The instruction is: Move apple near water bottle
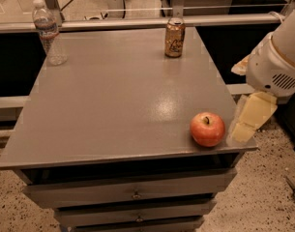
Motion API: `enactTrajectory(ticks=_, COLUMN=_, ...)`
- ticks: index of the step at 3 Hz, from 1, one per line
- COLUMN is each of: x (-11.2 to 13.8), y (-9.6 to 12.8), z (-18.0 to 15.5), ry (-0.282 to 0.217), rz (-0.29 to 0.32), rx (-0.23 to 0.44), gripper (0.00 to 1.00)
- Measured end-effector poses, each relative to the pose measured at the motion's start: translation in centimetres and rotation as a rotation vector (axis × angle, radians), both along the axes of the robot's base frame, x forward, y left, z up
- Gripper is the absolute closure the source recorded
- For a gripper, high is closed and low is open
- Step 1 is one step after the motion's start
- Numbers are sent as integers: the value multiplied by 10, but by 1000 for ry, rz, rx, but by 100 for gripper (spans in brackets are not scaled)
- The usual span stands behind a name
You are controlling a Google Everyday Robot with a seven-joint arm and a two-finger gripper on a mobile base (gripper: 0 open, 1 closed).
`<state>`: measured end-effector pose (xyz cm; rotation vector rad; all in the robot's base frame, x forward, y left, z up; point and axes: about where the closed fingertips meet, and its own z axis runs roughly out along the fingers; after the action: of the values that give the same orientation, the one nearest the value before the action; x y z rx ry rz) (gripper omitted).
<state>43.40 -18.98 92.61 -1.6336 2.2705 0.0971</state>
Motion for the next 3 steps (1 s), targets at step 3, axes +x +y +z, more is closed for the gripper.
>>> enactTrajectory(ticks=3, x=6, y=15, z=-65, ry=5, rz=3, rx=-4, gripper=0)
